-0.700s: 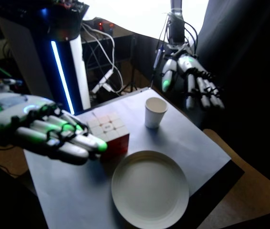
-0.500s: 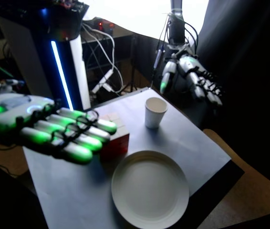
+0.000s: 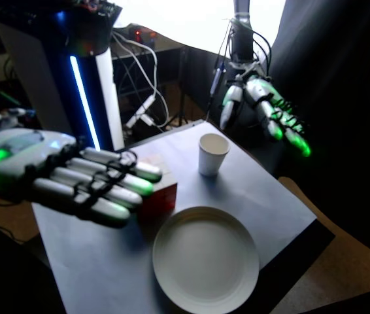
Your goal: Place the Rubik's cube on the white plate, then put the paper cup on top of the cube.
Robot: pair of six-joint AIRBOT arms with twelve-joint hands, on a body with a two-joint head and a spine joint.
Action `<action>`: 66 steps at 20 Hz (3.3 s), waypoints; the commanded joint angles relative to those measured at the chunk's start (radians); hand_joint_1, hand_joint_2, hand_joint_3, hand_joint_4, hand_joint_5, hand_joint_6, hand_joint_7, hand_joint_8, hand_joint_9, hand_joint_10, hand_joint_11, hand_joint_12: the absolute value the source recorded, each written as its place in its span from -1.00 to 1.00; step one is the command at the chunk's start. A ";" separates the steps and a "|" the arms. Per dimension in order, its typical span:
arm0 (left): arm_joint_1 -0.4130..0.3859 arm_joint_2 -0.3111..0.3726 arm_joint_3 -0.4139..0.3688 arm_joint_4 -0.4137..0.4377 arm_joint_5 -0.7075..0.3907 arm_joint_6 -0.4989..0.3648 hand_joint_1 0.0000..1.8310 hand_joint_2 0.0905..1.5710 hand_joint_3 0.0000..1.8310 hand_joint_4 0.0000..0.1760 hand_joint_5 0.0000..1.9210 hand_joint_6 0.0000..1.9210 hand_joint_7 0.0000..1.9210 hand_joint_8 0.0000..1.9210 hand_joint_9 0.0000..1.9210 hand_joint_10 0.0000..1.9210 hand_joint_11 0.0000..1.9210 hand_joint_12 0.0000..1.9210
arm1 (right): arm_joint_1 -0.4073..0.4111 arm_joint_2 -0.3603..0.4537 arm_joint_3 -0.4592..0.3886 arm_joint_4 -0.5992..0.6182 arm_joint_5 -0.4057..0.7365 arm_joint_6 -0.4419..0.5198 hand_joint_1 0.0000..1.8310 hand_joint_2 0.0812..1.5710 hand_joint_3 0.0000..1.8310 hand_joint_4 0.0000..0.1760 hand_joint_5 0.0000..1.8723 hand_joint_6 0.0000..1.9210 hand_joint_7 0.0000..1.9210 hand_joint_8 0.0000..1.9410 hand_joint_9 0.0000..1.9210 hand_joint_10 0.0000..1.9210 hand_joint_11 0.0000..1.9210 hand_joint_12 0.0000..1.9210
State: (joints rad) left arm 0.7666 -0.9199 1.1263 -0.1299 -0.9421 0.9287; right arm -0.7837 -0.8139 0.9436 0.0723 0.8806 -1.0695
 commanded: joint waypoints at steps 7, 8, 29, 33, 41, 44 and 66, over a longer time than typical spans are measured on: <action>0.013 -0.004 0.008 -0.041 -0.144 0.001 -0.79 0.61 -1.00 0.10 -1.00 -1.00 -1.00 -1.00 -1.00 -1.00 -0.99 -0.99 | -0.027 -0.079 0.005 -0.145 0.133 0.225 -0.44 0.33 -0.99 -0.77 -1.00 -1.00 -1.00 -1.00 -0.99 -0.99 -1.00 -0.51; 0.013 -0.004 0.008 -0.042 -0.145 0.001 -0.79 0.61 -1.00 0.13 -1.00 -1.00 -1.00 -1.00 -1.00 -1.00 -1.00 -0.99 | -0.029 -0.091 0.005 -0.151 0.133 0.230 -0.41 0.31 -1.00 -0.70 -1.00 -1.00 -1.00 -1.00 -1.00 -1.00 -1.00 -0.57; 0.023 -0.006 0.005 -0.058 -0.140 0.001 -0.73 0.62 -1.00 0.07 -1.00 -1.00 -1.00 -1.00 -1.00 -1.00 -1.00 -0.69 | -0.100 -0.292 0.107 -0.083 0.046 0.258 -0.03 0.39 -1.00 -1.00 -0.81 -0.94 -0.73 -0.90 -0.87 -0.31 -1.00 0.51; 0.030 -0.007 0.004 -0.061 -0.141 0.000 -0.72 0.62 -1.00 0.24 -1.00 -1.00 -1.00 -1.00 -1.00 -1.00 -1.00 -0.78 | -0.100 -0.293 0.108 -0.083 0.046 0.258 0.20 0.70 -0.99 -1.00 -0.59 0.67 -0.36 0.70 -0.44 0.90 -0.35 1.00; 0.044 -0.007 0.004 -0.071 -0.153 0.000 -0.71 0.64 -1.00 -0.16 -0.98 -1.00 -1.00 -1.00 -1.00 -1.00 -1.00 -0.64 | -0.100 -0.287 0.088 -0.086 0.112 0.258 0.24 0.68 -1.00 -1.00 -0.46 0.62 -0.26 0.70 -0.02 1.00 0.07 1.00; 0.044 -0.006 0.005 -0.072 -0.153 0.000 -0.70 0.63 -1.00 0.16 -0.98 -1.00 -1.00 -1.00 -1.00 -1.00 -1.00 -0.74 | -0.095 -0.233 0.065 -0.094 0.193 0.258 0.27 0.69 -1.00 -1.00 -0.49 0.57 -0.27 0.81 -0.13 1.00 -0.07 1.00; 0.056 -0.007 0.009 -0.079 -0.180 0.000 -0.74 0.66 -0.99 -0.31 -0.99 -1.00 -1.00 -1.00 -1.00 -1.00 -0.96 -0.98 | 0.239 -0.482 0.470 0.034 -0.132 0.258 0.17 0.72 -1.00 -1.00 -0.51 0.72 -0.34 0.73 -0.35 0.96 -0.15 1.00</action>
State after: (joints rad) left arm 0.8284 -0.9253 1.1282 -0.2085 -0.9943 0.9287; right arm -0.5636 -1.3006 1.4101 0.0887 0.5968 -0.8162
